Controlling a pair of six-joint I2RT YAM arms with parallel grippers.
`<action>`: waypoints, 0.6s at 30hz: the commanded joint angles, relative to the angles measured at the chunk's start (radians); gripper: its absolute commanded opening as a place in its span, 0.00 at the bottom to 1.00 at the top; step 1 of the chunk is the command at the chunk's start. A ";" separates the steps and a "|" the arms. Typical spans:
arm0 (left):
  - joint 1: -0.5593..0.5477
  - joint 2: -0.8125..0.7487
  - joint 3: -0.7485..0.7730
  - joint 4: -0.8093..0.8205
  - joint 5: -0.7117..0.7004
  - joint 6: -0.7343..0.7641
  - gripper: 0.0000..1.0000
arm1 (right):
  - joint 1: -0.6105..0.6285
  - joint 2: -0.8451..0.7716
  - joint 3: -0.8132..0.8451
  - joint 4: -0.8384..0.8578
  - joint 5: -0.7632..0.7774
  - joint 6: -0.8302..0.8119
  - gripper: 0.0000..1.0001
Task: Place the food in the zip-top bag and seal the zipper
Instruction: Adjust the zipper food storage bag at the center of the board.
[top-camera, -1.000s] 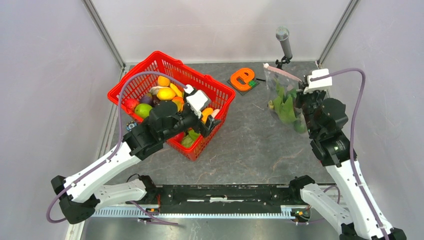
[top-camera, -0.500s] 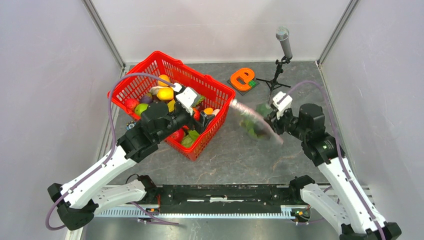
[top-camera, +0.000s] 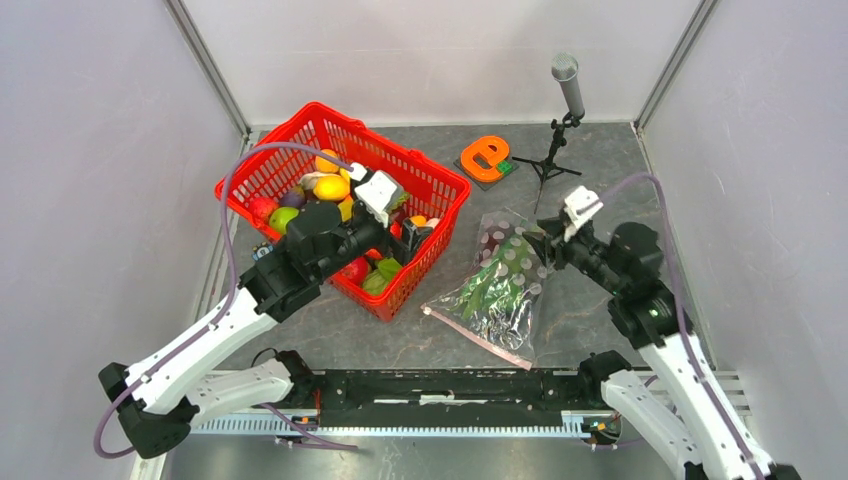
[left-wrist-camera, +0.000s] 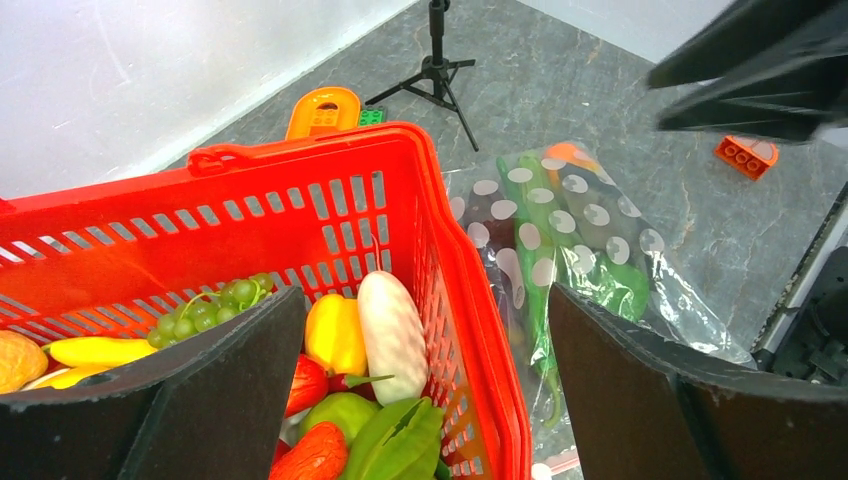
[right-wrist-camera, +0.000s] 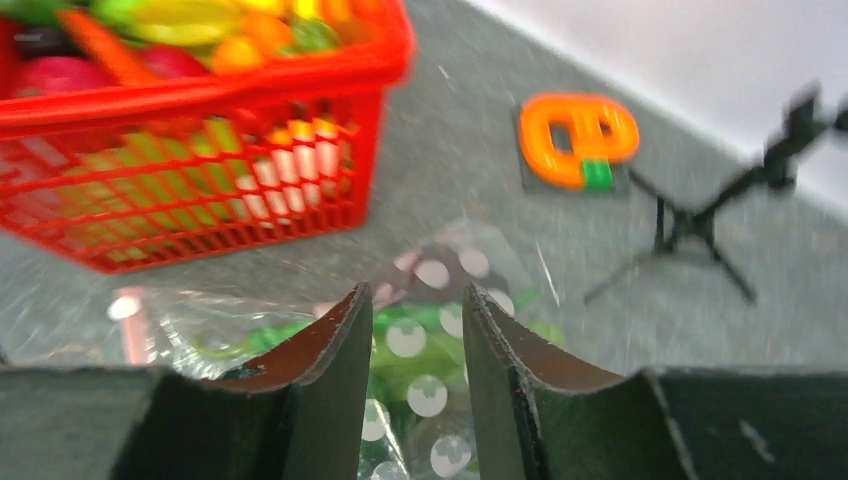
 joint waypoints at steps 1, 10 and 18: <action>0.005 -0.027 0.006 0.044 0.017 -0.063 0.96 | 0.000 0.164 -0.059 0.049 0.319 0.231 0.43; 0.007 -0.041 -0.005 0.050 0.014 -0.078 0.97 | 0.003 0.414 -0.157 0.248 0.022 0.351 0.44; 0.007 -0.043 -0.014 0.052 0.003 -0.075 0.97 | 0.051 0.479 -0.199 0.004 0.093 0.140 0.50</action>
